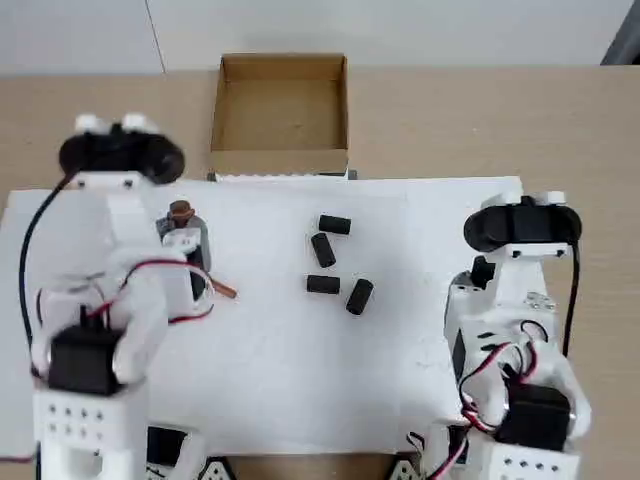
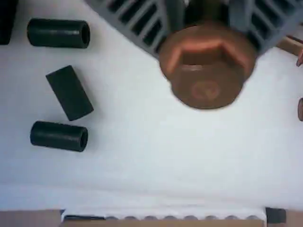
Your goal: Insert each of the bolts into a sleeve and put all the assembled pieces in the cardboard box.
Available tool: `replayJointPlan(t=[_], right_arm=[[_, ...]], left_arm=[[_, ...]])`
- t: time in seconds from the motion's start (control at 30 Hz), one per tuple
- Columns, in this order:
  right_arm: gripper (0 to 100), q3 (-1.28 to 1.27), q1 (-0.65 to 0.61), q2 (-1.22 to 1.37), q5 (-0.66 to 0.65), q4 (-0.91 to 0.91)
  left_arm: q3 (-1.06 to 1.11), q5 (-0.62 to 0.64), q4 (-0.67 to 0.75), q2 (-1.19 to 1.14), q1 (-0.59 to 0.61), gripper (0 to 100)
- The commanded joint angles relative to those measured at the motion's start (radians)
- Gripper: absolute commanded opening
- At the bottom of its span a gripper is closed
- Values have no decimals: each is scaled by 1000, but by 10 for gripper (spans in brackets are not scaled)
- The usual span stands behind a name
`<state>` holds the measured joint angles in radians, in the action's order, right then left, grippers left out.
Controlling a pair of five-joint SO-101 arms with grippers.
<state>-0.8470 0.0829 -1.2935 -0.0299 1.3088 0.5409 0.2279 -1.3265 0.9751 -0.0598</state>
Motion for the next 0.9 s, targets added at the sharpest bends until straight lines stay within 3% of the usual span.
replayJointPlan(t=[0.0, 0.3, 0.63, 0.87], right_arm=[[2, -31, -53, -12, 11, -82], [2, -133, -268, -12, 150, -236], [2, -256, -536, -12, 175, -401], [2, -292, -696, -12, 167, -440]], left_arm=[[139, 26, 109, 149, -8, 5], [455, 29, 259, 508, -9, 5], [611, 164, 261, 798, -15, 5], [625, 341, 269, 844, -153, 5]])
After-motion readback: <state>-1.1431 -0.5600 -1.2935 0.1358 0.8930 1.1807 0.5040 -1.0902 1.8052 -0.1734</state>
